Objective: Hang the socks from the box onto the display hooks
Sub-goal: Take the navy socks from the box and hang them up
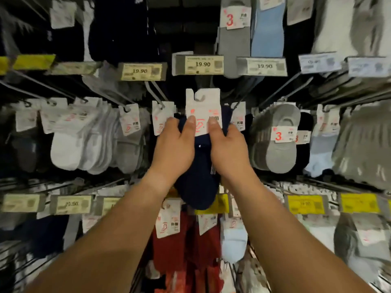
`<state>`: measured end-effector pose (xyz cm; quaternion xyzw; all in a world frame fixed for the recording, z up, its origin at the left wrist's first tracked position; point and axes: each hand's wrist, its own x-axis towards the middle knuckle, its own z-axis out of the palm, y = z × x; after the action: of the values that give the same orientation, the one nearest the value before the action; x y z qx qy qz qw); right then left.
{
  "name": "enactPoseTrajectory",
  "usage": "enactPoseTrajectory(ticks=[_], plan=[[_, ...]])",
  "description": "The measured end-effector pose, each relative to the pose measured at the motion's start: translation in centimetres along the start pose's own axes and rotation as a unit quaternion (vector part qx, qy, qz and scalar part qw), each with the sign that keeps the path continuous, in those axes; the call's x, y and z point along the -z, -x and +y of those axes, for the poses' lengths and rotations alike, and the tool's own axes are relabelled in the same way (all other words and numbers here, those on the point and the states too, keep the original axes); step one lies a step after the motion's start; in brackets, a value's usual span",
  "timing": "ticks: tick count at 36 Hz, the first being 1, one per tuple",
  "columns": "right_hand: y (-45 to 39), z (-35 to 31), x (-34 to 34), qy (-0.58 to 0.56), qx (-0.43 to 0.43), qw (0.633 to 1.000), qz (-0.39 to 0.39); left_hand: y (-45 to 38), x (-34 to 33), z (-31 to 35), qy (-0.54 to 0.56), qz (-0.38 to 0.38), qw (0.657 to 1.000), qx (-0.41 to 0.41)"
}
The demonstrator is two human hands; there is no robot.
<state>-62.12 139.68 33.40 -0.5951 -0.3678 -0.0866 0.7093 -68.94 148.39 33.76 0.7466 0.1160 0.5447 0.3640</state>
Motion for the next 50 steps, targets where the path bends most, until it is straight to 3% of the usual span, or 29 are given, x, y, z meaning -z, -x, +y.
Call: enactPoseTrajectory(ticks=[4, 18, 24, 29, 31, 33, 36, 41, 46, 50], plan=[[-1.8, -1.0, -0.6, 0.003, 0.009, 1.000, 0.006, -2.2, -0.2, 0.3, 0.014, 0.004, 1.000, -0.011], [-5.7, 0.1, -2.5, -0.018, -0.047, 0.999, -0.009, -6.3, -0.9, -1.1, 0.088, -0.033, 0.992, 0.087], [-6.1, 2.7, -3.1, 0.085, -0.029, 0.996, 0.021, -5.6, -2.1, -3.6, -0.090, -0.048, 0.994, 0.049], [-5.7, 4.3, -1.8, 0.205, -0.018, 0.979, -0.011, -5.1, -1.1, -5.7, -0.177, -0.067, 0.982, 0.016], [-5.8, 5.1, -1.2, 0.231, -0.008, 0.973, 0.009, -5.3, -0.3, -6.4, -0.130, -0.060, 0.989, 0.045], [-5.8, 5.6, -1.2, 0.180, -0.040, 0.983, 0.021, -5.5, -0.3, -6.4, 0.042, -0.120, 0.983, 0.135], [-6.0, 6.0, -2.5, -0.035, -0.174, 0.983, -0.049, -5.3, -2.3, -6.4, 0.227, -0.217, 0.920, 0.236], [-7.1, 6.9, -2.7, -0.085, -0.203, 0.970, -0.102, -5.0, -5.2, -6.9, 0.295, -0.199, 0.904, 0.238], [-7.1, 8.4, -0.9, -0.066, -0.169, 0.975, -0.125, -5.8, -3.7, -8.0, 0.283, -0.255, 0.898, 0.220], [-8.6, 8.3, 0.1, -0.206, -0.218, 0.949, -0.097, -7.7, -1.9, -6.8, 0.321, -0.208, 0.897, 0.223]])
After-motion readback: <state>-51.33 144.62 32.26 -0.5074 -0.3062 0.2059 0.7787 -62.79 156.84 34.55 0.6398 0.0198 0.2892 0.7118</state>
